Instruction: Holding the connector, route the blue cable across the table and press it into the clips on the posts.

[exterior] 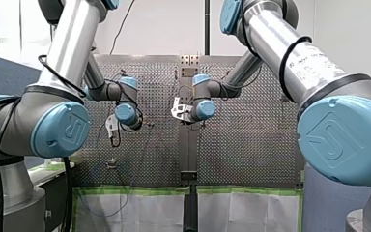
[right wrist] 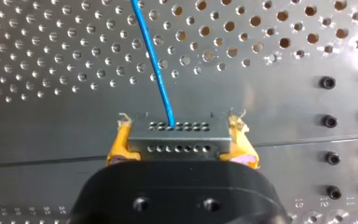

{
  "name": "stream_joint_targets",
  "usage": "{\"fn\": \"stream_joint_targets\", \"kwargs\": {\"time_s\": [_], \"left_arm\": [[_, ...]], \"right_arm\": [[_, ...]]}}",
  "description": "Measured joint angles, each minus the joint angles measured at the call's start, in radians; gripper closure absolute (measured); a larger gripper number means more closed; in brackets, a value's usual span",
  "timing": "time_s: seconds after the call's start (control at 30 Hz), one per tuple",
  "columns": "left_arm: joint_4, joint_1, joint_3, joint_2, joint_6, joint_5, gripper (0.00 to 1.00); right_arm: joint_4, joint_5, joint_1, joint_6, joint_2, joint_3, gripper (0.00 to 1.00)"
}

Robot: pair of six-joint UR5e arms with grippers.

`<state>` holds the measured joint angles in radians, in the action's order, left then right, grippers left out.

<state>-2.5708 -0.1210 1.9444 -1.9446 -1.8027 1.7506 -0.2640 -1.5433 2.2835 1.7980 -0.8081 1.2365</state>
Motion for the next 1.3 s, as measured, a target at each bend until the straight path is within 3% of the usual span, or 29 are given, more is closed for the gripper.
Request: {"fn": "stream_joint_targets", "kwargs": {"time_s": [0.23,0.43,0.57,0.77,1.3], "left_arm": [[0.027,-0.012,0.067,0.067,-0.001,0.001,0.0],[0.001,-0.033,0.113,0.113,0.015,0.002,0.0],[0.003,-0.058,0.143,0.142,0.026,0.008,0.0],[0.034,-0.106,0.183,0.181,-0.004,0.041,0.0],[-0.014,-0.236,0.063,0.063,-0.021,0.032,0.0]], "right_arm": [[0.0,0.001,-0.001,0.003,0.0,0.0,1.0],[0.0,0.001,-0.006,0.013,0.0,0.0,1.0],[-0.001,0.008,-0.011,0.016,0.0,0.0,1.0],[0.002,0.016,-0.017,0.022,0.0,0.0,1.0],[0.03,0.018,-0.035,0.021,0.0,0.0,1.0]]}}
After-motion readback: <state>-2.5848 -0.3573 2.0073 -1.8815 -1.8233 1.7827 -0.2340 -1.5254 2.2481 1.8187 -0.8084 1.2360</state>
